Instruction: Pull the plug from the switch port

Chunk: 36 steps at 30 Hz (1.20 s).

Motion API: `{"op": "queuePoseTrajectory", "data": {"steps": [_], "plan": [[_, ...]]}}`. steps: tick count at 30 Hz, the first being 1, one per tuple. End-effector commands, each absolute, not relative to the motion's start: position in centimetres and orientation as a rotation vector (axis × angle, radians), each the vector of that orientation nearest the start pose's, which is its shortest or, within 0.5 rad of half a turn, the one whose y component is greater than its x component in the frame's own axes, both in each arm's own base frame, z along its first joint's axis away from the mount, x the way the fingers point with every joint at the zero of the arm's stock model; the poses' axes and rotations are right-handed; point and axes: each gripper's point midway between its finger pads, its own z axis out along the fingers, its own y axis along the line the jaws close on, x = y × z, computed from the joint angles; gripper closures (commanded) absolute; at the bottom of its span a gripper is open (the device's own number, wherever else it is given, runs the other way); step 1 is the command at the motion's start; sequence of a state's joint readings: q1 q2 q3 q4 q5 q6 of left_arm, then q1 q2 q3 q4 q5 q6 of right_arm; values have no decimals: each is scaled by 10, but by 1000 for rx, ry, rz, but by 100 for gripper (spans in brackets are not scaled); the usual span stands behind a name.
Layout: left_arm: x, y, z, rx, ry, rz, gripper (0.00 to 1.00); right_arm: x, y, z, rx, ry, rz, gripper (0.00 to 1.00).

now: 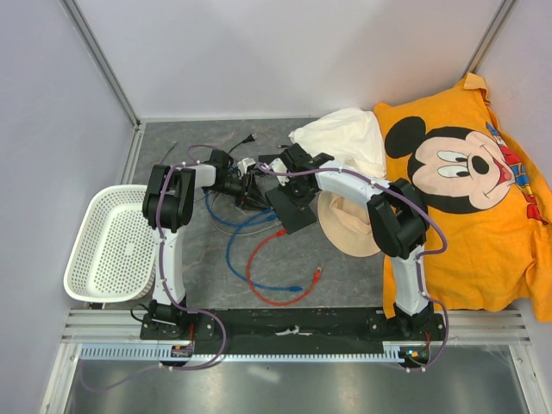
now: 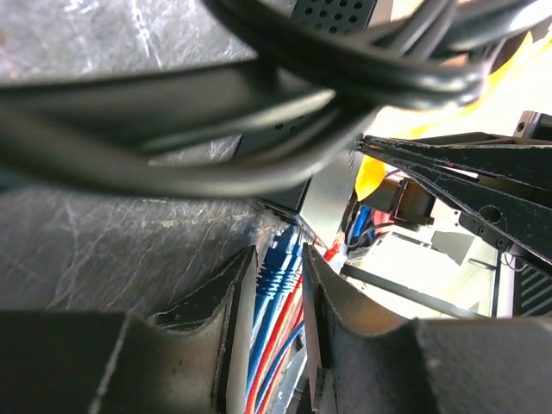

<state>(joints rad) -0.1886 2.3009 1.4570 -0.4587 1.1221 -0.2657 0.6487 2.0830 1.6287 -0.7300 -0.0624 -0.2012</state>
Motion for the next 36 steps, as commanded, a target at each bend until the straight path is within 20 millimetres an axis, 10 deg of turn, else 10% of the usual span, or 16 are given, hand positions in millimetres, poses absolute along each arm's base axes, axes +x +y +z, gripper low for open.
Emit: {"op": "queuePoseTrajectory", "data": {"steps": [1,22,36], "plan": [[365,-246,34,141,2597,-1760,64,350,283,17,-1178,2559,211,100],[359,-257,30,154,2603,-1796,72,350,286,15,-1189,2553,196,100],[358,-255,18,189,2628,-1761,98,346,287,7,-1202,2568,189,100]]}}
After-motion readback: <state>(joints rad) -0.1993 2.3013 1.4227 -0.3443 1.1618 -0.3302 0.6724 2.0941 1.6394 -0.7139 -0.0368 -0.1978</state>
